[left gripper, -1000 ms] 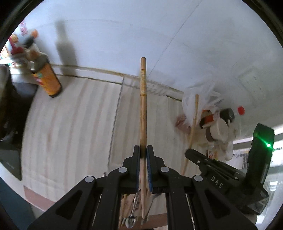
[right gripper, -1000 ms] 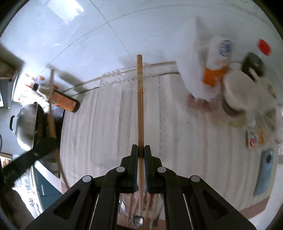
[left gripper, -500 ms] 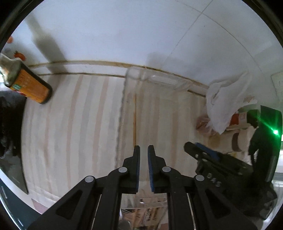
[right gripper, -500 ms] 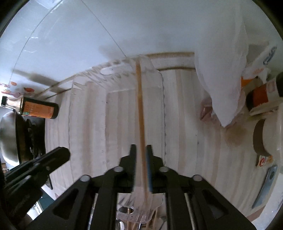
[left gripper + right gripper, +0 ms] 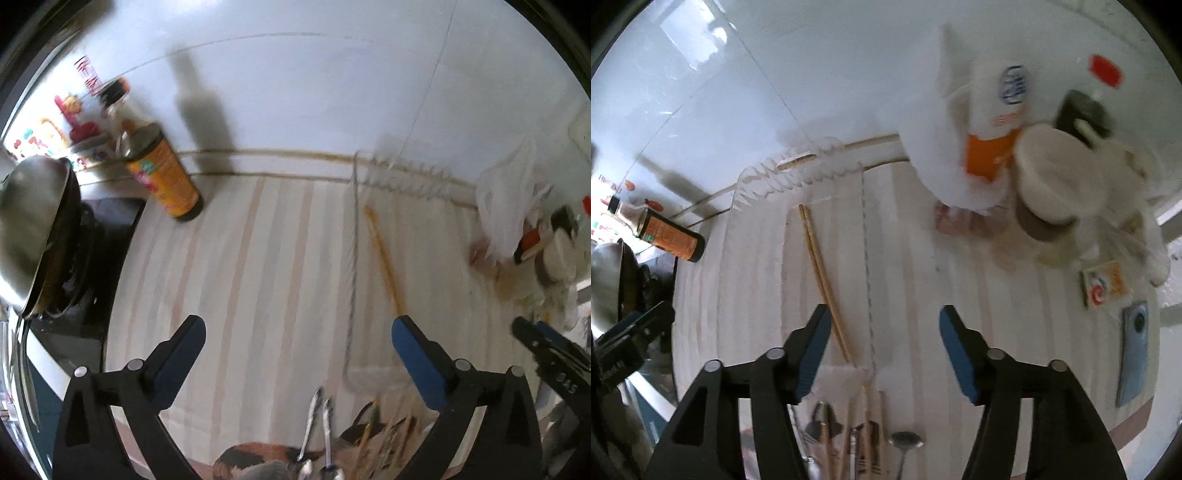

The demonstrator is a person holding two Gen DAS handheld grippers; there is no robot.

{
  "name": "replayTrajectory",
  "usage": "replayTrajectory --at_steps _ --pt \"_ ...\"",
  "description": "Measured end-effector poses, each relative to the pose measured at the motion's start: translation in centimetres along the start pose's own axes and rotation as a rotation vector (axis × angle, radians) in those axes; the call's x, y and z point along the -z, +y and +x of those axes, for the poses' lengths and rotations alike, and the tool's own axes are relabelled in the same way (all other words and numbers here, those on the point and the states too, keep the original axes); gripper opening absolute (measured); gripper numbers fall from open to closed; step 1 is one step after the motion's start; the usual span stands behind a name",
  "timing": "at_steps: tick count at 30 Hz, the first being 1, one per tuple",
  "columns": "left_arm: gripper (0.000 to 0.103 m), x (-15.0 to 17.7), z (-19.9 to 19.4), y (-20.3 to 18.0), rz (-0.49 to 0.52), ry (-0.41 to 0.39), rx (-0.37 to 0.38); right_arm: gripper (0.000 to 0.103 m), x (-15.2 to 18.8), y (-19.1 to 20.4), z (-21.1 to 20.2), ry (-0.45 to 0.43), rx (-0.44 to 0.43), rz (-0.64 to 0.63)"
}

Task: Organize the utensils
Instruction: 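Open both grippers to drop the chopsticks into the clear basket, then grasp a wooden chopstick with the right gripper while the left gripper approaches the utensils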

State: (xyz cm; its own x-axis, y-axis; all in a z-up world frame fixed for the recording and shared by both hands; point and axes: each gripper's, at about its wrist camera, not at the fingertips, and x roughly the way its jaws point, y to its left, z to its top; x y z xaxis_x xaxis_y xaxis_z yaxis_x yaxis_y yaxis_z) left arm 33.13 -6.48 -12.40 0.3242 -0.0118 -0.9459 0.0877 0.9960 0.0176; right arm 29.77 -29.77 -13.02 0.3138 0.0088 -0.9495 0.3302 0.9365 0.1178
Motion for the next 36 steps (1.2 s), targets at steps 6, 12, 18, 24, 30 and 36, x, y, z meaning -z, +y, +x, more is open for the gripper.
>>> replayTrajectory --at_steps 6,12,18,24,30,36 --pt "0.103 5.0 1.7 1.0 0.042 0.042 -0.049 0.066 5.4 -2.1 0.6 0.064 -0.009 0.059" --pt "0.103 9.6 4.2 0.3 0.081 0.136 -0.063 0.034 11.3 -3.8 3.4 0.235 -0.083 0.115" --pt "0.1 12.7 6.3 -0.7 0.118 0.195 -0.071 0.023 14.9 -2.3 6.6 0.349 -0.172 0.114" --pt "0.063 13.6 6.8 -1.3 0.097 0.237 0.031 0.021 16.0 -0.9 8.8 0.353 -0.077 0.04" --pt "0.049 14.0 7.6 -4.2 0.128 0.281 0.115 0.006 17.1 0.0 9.2 0.33 0.057 -0.033" --pt "0.049 14.2 9.8 -7.7 0.198 0.337 0.122 0.006 17.2 -3.4 9.4 0.33 0.102 0.019"
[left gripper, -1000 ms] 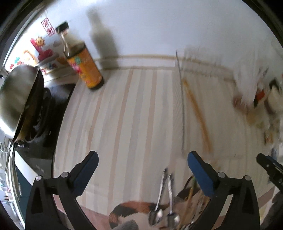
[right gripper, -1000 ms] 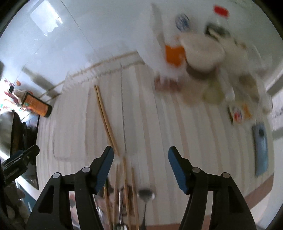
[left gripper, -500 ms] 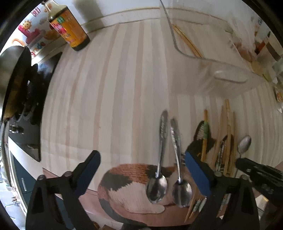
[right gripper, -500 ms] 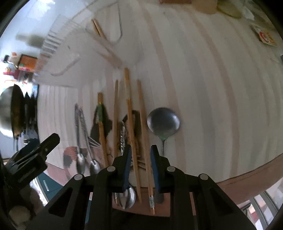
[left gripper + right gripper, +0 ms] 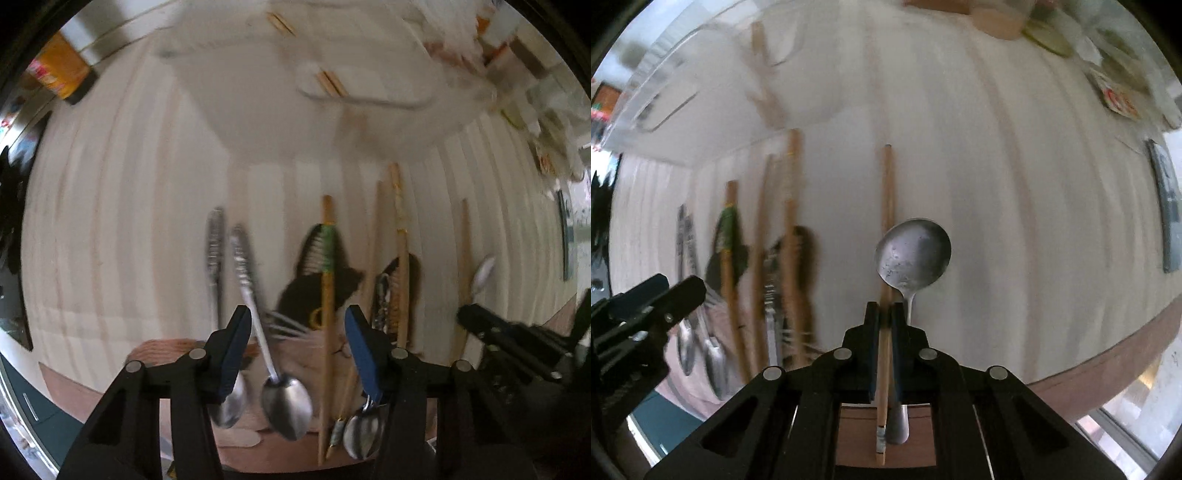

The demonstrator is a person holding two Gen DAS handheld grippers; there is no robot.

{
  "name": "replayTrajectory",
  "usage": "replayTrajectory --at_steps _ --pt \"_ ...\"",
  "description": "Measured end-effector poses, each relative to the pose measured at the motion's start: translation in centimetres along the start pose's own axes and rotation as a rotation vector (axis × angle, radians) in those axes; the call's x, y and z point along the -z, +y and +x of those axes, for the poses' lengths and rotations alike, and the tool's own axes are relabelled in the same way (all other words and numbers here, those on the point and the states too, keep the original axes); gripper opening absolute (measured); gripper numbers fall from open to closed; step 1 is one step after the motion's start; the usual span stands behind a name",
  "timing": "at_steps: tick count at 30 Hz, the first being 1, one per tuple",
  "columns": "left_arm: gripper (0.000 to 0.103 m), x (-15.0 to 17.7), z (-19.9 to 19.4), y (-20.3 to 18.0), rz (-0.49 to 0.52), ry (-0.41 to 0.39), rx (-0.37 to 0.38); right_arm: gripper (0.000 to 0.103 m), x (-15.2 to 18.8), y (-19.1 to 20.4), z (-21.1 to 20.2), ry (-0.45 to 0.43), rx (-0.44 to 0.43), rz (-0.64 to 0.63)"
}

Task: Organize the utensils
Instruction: 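Grasp a wooden chopstick with the right gripper while the left gripper approaches the utensils, then grasp the green-banded chopstick with the left gripper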

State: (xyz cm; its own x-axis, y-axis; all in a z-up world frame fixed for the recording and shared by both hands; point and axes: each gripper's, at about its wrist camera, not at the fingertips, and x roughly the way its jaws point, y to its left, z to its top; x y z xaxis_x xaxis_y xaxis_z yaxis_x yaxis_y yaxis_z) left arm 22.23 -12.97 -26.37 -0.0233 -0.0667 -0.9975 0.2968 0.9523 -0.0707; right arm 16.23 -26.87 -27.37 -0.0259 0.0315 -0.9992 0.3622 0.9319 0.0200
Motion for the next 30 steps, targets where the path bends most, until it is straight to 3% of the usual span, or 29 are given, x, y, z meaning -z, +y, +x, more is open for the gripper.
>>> replayTrajectory --at_steps 2,5,6,7,13,18,23,30 --pt "0.049 -0.3 0.8 -0.6 0.011 0.017 -0.013 0.006 -0.1 -1.0 0.2 0.007 -0.002 0.013" --pt "0.022 -0.5 1.6 -1.2 0.024 0.025 -0.038 0.006 -0.1 -1.8 0.5 0.016 -0.024 0.014" --pt "0.007 -0.5 1.6 -1.2 0.027 0.02 -0.042 0.006 -0.1 -1.9 0.7 0.018 -0.022 0.012" --pt "0.005 -0.5 1.6 -1.2 0.027 0.017 -0.047 0.006 -0.8 -2.0 0.8 0.019 -0.019 0.009" --pt "0.005 -0.6 1.2 1.3 -0.073 0.024 -0.006 0.007 -1.7 -1.2 0.4 0.007 -0.023 -0.003" --pt "0.008 -0.3 1.0 0.7 -0.045 0.053 -0.016 0.007 -2.6 0.6 1.2 0.015 -0.021 -0.05" --pt "0.014 3.4 1.4 -1.1 -0.007 0.074 -0.036 0.009 -1.5 0.9 2.0 0.086 -0.018 -0.069" --pt "0.014 4.3 1.5 -1.9 -0.006 0.072 -0.041 0.009 -0.9 1.0 2.5 0.076 0.019 -0.095"
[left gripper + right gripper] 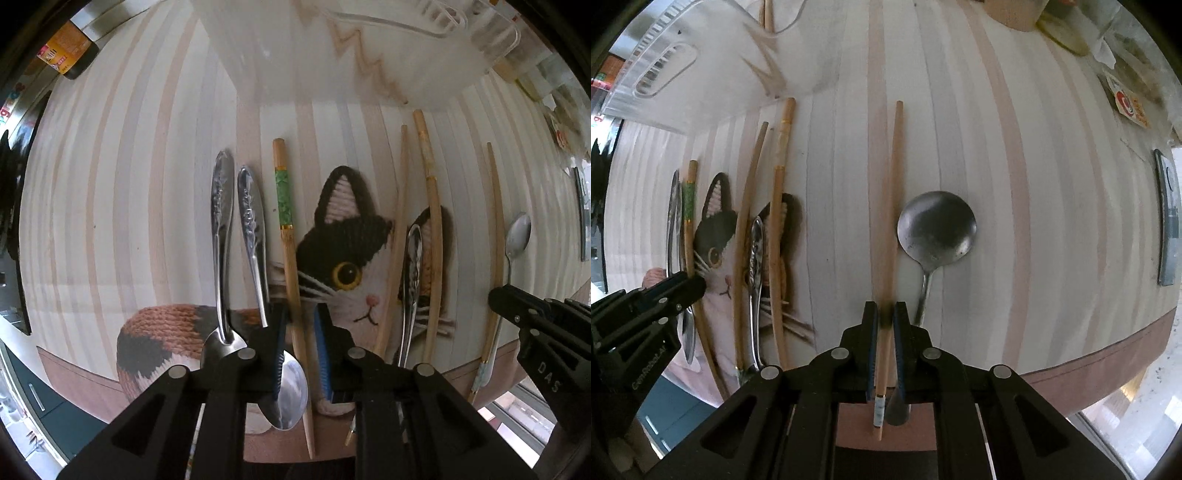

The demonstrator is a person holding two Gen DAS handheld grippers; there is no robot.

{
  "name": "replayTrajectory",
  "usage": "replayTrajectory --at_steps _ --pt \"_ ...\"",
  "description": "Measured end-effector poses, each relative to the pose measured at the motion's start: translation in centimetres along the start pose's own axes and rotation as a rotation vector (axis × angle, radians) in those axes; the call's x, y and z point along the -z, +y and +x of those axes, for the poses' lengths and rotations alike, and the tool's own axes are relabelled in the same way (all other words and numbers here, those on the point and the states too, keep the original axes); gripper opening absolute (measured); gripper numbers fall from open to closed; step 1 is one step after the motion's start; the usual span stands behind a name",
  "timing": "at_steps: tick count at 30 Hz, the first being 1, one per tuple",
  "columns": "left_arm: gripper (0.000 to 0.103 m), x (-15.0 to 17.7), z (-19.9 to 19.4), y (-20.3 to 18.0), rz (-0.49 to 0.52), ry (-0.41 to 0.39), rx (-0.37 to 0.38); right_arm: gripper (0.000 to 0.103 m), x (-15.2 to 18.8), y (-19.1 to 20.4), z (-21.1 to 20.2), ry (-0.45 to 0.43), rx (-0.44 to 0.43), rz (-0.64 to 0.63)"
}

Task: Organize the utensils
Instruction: 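Grasp the green-banded chopstick with the left gripper, then lift both held chopsticks and carry them over the clear basket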

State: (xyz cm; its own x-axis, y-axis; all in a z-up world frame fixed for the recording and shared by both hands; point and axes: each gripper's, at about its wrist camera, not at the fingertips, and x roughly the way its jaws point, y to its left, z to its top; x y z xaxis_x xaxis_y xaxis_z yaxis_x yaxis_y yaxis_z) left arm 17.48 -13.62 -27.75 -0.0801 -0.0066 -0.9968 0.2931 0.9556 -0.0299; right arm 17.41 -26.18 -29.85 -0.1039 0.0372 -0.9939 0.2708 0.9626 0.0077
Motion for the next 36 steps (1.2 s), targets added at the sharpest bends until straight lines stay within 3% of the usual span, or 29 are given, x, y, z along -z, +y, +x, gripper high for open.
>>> replayTrajectory --at_steps 7,12,19,36 --pt "0.012 -1.7 -0.1 2.0 -0.01 -0.007 0.0 0.009 -0.7 0.3 -0.6 -0.015 0.032 -0.015" --pt "0.005 -1.7 -0.4 3.4 -0.034 -0.021 0.002 0.009 0.4 1.0 -0.6 -0.032 0.047 -0.025" --pt "0.004 -1.2 -0.6 3.8 -0.03 -0.027 -0.001 0.007 2.0 1.1 -0.6 -0.067 0.047 -0.004" --pt "0.004 1.3 -11.7 4.3 -0.001 -0.264 0.016 0.007 4.7 -0.6 -10.1 -0.234 -0.082 0.036"
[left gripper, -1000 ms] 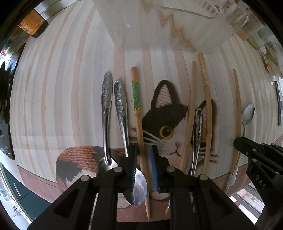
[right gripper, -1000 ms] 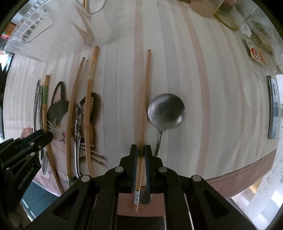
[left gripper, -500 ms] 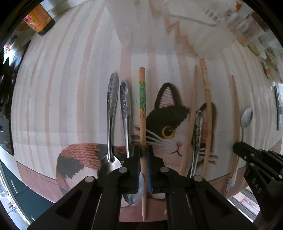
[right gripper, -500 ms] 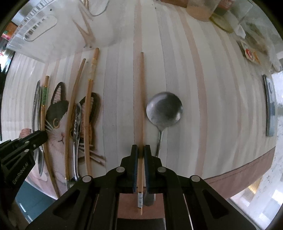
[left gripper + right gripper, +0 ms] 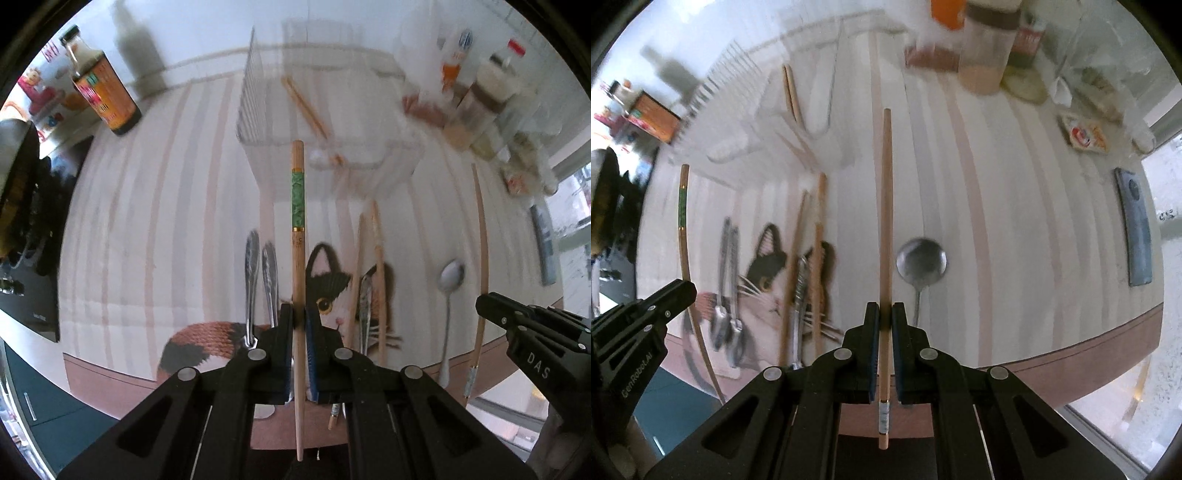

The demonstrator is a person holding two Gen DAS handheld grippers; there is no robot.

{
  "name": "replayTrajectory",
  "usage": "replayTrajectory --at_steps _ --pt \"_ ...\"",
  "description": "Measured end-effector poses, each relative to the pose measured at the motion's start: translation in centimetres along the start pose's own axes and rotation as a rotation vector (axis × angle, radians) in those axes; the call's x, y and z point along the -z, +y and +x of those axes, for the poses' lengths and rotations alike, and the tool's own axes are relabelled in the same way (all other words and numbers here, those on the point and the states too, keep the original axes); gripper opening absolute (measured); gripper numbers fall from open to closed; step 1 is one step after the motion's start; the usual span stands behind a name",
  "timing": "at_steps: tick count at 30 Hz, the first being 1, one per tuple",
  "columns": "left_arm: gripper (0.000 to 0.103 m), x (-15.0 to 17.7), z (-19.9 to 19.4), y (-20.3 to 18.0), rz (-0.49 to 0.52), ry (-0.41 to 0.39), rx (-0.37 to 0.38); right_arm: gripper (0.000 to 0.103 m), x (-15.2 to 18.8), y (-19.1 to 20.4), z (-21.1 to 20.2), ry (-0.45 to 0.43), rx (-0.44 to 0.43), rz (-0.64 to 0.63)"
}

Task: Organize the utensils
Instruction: 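Lift both held chopsticks and carry them over the clear basket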

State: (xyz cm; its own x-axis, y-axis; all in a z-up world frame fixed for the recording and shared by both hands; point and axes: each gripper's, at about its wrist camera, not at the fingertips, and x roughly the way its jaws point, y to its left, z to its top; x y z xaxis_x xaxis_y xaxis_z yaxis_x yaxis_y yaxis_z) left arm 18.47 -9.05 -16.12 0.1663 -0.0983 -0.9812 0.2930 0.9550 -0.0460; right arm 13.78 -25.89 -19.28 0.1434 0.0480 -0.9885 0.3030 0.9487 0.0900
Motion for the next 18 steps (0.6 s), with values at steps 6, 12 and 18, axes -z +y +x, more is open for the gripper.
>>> replayTrajectory --at_steps 6,12,18 --pt "0.004 -1.8 -5.0 0.2 -0.009 -0.107 0.049 0.007 -2.2 0.4 -4.8 -0.081 -0.049 -0.019" --pt "0.004 -6.1 -10.0 0.4 -0.023 -0.215 0.11 0.007 -6.6 1.9 -8.5 -0.157 -0.12 -0.049" --pt "0.004 -12.8 -11.3 1.7 -0.071 -0.247 0.148 0.007 -13.1 3.3 -9.5 -0.207 -0.15 -0.052"
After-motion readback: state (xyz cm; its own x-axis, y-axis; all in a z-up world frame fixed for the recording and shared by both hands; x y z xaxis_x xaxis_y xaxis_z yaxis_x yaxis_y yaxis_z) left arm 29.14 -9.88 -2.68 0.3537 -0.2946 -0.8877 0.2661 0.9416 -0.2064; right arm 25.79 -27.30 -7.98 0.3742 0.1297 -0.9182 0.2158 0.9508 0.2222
